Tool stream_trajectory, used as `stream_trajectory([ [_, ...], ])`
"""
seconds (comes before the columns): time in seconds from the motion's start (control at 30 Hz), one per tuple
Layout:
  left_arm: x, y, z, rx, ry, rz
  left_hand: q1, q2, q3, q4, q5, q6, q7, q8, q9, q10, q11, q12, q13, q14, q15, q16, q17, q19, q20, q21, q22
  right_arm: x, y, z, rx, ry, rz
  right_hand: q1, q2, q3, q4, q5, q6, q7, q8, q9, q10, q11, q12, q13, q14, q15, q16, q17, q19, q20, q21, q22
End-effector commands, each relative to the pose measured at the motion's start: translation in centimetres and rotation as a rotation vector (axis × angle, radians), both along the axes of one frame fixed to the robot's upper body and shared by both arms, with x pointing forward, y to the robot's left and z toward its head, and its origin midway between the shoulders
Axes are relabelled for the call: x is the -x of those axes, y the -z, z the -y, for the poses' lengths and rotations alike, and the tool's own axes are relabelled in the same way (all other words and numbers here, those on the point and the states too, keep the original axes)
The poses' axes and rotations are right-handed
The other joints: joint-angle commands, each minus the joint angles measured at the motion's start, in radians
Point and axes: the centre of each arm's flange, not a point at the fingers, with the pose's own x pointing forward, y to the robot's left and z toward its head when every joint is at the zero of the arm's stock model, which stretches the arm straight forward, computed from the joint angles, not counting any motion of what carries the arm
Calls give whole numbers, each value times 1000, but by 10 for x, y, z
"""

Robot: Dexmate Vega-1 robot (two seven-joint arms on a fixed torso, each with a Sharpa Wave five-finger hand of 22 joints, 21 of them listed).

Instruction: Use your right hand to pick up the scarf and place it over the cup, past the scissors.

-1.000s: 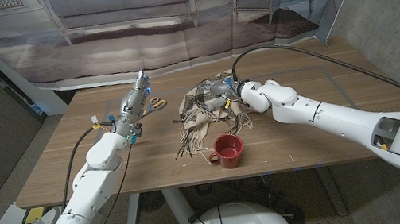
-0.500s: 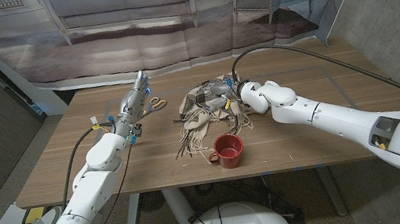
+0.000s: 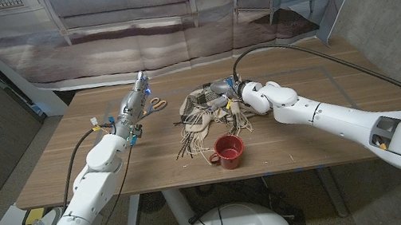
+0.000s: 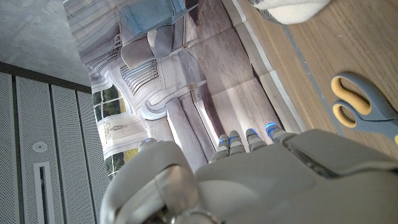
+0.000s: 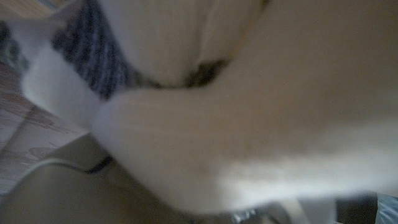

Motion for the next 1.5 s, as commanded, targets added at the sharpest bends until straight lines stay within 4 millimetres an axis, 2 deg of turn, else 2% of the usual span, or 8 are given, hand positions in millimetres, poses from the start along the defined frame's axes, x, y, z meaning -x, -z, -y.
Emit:
stream_trajectory([
  [0.03,1,0,-1,1,-1,0,5,3,-7,1,5,4,3,2,5,-1,0,-1,2,1,5,-4,2,-46,8,0,2,1,-2,1,-21,-41,45,34,8,11,-2,-10,44,-5,13,4,51,-16,20,5,48,-66,13,5,46,-41,8,2],
  [0.27,1,-1,-1,-5,1,1,5,3,-8,2,5,3,2,1,6,-1,1,-1,2,0,3,-4,2,-46,8,0,2,2,-2,1,-38,-55,69,76,37,20,4,-31,134,-14,27,5,154,-48,61,19,152,-111,38,20,119,-103,28,10],
  [0.47,1,-1,-2,-4,3,1,6,4,-9,2,5,4,2,1,6,0,1,-1,2,0,4,-4,2,-46,9,0,2,2,-1,1,-54,-62,91,110,65,30,6,-49,197,-18,39,7,248,-79,102,34,224,-138,65,41,155,-134,42,16],
  [0.63,1,-1,-2,1,1,2,6,4,-10,2,5,3,1,1,6,0,1,-1,2,0,4,-4,2,-46,9,0,2,3,1,1,-66,-71,111,140,88,41,3,-65,245,-14,54,14,312,-72,131,49,275,-154,89,60,171,-155,52,20],
  [0.77,0,1,-2,0,6,2,6,4,-11,2,5,4,2,1,6,-1,1,-1,2,0,5,-4,2,-46,8,0,2,3,2,0,-77,-76,138,186,115,57,-3,-86,304,-12,75,24,346,-91,150,70,315,-181,110,91,189,-188,71,29],
  [0.87,0,1,-3,2,5,0,6,4,-11,2,5,4,1,1,6,1,2,0,2,0,6,-4,2,-46,8,0,2,3,3,-1,-90,-87,156,233,132,73,-11,-103,358,-6,101,34,343,-88,155,91,326,-182,119,121,191,-192,87,39],
  [1.17,-1,1,-4,6,2,1,7,5,-13,2,5,4,1,1,6,0,1,-1,2,1,5,-4,2,-45,7,0,2,3,1,-2,-102,-99,162,340,154,108,-20,-138,353,-10,106,56,339,-87,168,141,353,-186,144,177,205,-195,129,62],
  [1.5,-3,1,-5,5,5,-2,7,6,-14,2,5,4,1,1,6,1,2,0,2,0,4,-4,2,-45,8,0,2,4,-4,-2,-112,-110,175,387,154,122,-11,-172,361,-10,114,74,350,-92,185,185,381,-185,161,215,212,-197,167,83],
])
